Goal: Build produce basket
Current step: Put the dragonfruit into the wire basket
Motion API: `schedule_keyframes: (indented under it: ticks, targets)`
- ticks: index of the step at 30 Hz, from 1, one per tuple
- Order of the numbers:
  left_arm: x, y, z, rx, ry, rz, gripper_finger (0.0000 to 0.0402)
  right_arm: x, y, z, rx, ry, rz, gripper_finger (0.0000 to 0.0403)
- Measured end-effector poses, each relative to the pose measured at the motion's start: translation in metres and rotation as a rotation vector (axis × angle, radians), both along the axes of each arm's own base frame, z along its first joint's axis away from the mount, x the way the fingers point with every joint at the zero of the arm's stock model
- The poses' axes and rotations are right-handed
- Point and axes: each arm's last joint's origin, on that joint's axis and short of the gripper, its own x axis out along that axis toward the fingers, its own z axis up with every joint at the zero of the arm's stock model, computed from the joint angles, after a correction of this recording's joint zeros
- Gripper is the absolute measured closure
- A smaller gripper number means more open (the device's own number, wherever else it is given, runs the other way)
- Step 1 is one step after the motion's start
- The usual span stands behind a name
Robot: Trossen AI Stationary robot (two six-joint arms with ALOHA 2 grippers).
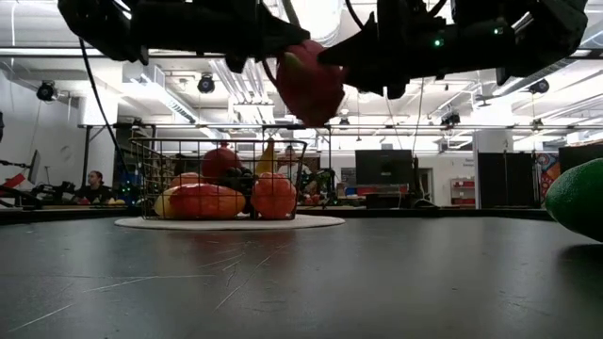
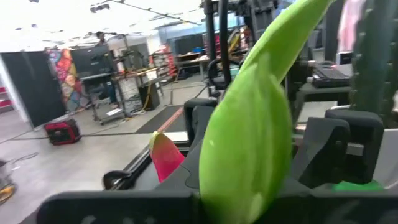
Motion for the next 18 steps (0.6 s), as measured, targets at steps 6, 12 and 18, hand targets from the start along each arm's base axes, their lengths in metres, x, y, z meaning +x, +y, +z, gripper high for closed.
schedule_keyframes:
  ticks: [6, 12, 18]
  targets:
    - [-0.014, 0.001, 0.014, -0.002, 0.03, 0.02, 0.0384, -0.01, -0.002, 0.011, 0.036, 0.041, -0.024, 0.0038]
    - [-0.042, 0.01, 0.025, 0.058, 0.202, 0.324, 0.0385, -0.021, -0.003, 0.02, 0.091, 0.082, -0.035, 0.0038]
    - [-0.077, 0.021, 0.033, 0.024, 0.277, 0.774, 0.0386, -0.023, -0.003, 0.019, 0.102, 0.112, -0.053, 0.0038]
